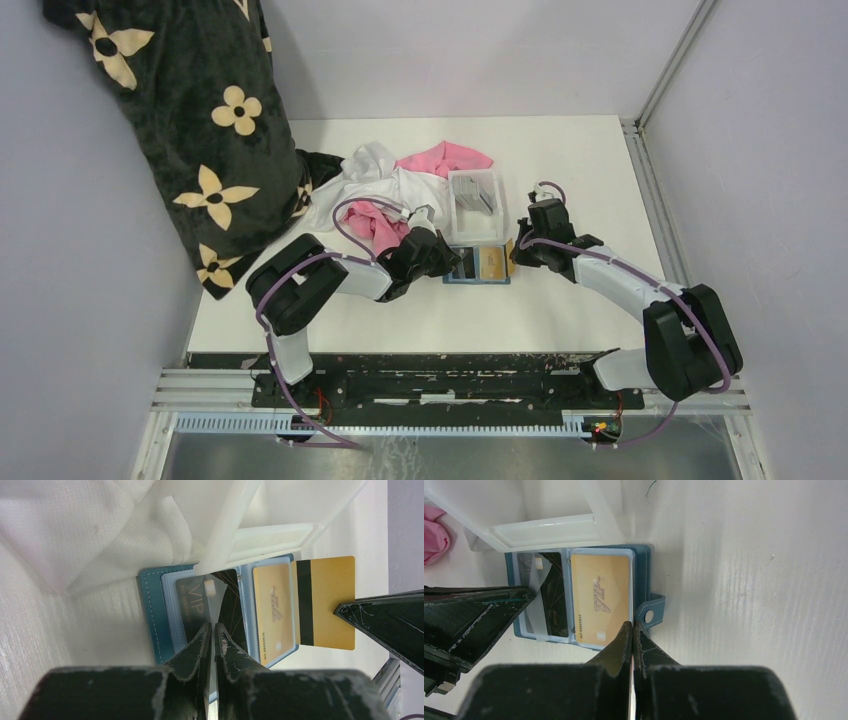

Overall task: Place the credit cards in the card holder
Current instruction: Turn over the card slot in the card holder.

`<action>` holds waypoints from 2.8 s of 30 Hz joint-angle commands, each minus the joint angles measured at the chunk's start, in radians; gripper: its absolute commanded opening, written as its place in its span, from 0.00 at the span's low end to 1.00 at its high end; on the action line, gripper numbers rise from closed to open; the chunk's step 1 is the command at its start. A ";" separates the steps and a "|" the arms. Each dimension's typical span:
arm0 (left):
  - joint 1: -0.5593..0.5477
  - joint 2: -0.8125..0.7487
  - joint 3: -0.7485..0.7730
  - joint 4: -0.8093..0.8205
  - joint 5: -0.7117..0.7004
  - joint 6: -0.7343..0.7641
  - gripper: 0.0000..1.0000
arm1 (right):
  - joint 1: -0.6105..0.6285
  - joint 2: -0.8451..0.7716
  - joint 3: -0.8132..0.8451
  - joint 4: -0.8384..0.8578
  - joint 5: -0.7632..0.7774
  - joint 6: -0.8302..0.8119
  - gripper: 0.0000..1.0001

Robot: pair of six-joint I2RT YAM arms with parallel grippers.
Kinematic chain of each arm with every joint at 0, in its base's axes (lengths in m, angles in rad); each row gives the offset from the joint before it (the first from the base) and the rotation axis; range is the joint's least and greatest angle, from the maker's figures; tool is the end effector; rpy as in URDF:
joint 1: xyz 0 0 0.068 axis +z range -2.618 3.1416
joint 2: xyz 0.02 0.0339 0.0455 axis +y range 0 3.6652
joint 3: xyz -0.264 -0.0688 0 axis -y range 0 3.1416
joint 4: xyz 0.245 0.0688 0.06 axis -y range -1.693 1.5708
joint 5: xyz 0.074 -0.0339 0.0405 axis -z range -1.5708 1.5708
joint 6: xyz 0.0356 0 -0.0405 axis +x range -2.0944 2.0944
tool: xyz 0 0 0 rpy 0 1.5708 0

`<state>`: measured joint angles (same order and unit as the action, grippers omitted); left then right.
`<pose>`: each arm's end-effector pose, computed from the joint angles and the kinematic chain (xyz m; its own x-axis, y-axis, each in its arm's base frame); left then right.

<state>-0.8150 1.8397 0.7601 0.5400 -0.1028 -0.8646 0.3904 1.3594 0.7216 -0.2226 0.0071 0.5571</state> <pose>0.2444 -0.2540 0.1241 -0.7335 -0.3252 -0.5969 0.1625 0.7688 -0.6185 0.2485 0.1020 0.1909 -0.7940 0.2450 -0.5564 0.0513 0.9389 0.3402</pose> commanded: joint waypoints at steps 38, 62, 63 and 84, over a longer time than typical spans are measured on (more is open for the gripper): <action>-0.007 0.058 -0.024 -0.074 -0.046 0.056 0.13 | -0.039 -0.092 -0.033 0.100 -0.111 0.058 0.01; -0.008 0.031 -0.045 -0.093 -0.063 0.064 0.12 | 0.115 0.013 0.031 0.188 -0.082 0.112 0.01; -0.009 0.027 -0.047 -0.095 -0.066 0.064 0.12 | 0.119 0.017 0.036 0.188 -0.077 0.111 0.01; -0.009 -0.114 -0.088 -0.195 -0.167 0.067 0.15 | 0.143 0.012 0.064 0.143 -0.005 0.076 0.01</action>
<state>-0.8207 1.7554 0.7006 0.4667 -0.2062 -0.8619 0.5285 1.4326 0.7338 -0.0654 -0.0540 0.6571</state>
